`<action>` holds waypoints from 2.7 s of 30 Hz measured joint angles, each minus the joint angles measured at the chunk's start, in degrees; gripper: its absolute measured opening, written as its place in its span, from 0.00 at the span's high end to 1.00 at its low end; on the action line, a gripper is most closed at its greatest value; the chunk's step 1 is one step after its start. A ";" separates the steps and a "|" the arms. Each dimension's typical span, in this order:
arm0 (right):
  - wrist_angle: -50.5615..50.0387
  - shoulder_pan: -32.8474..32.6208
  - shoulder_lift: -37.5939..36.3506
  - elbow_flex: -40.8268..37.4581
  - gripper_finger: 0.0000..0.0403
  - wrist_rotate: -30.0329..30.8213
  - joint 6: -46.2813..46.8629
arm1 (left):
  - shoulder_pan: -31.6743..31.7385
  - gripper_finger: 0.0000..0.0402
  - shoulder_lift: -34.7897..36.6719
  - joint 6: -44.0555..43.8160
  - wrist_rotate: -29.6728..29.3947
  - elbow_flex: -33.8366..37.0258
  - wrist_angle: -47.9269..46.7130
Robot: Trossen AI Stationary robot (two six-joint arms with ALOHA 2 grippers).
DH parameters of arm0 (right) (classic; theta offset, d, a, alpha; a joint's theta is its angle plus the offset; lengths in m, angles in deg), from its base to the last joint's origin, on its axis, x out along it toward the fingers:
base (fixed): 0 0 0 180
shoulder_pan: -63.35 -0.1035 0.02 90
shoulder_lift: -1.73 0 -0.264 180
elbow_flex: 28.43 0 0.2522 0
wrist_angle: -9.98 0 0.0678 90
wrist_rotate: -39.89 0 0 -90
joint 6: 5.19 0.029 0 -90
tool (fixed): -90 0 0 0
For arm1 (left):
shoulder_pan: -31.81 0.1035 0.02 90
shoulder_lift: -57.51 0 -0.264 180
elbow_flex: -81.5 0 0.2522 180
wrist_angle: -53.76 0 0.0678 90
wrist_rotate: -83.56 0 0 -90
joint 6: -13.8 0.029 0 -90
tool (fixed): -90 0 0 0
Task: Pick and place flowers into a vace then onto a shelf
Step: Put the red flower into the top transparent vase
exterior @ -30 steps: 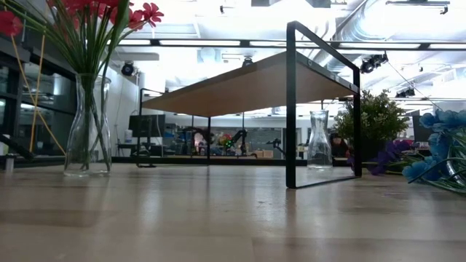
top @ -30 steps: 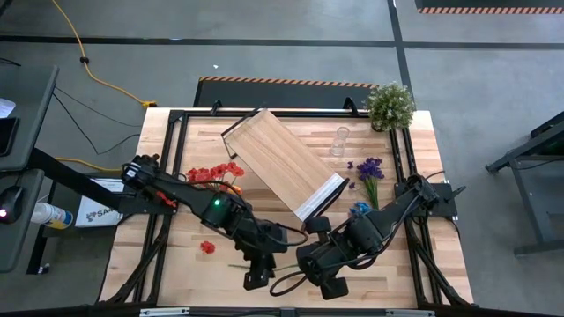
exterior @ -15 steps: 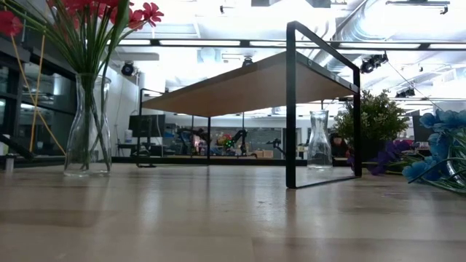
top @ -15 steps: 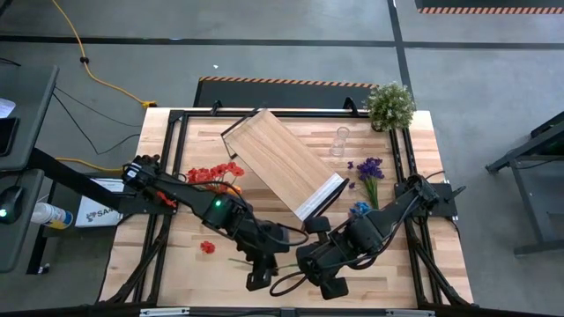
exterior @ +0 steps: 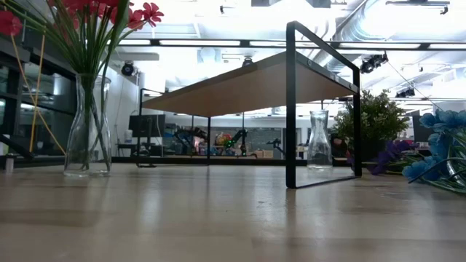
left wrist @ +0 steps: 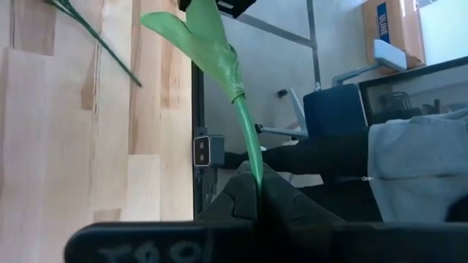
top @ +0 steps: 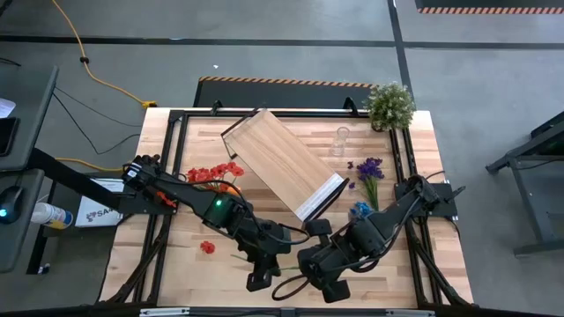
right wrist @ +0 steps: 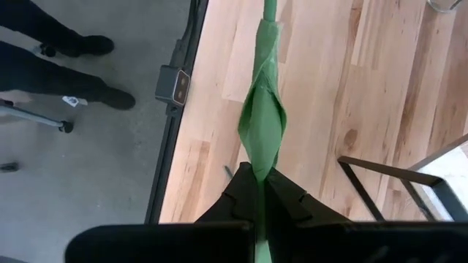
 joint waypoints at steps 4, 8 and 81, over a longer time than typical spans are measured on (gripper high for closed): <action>-0.02 0.07 0.00 0.00 1.00 -0.22 2.39 | -0.04 0.93 0.00 0.27 -0.08 0.00 -0.34; 0.37 0.27 0.00 0.00 0.99 -2.62 4.95 | -0.02 0.93 0.00 0.39 -0.53 0.00 -1.59; 1.34 -6.79 -17.08 -0.04 0.72 29.83 16.24 | -6.07 0.93 0.11 -2.52 -31.97 -20.15 -26.46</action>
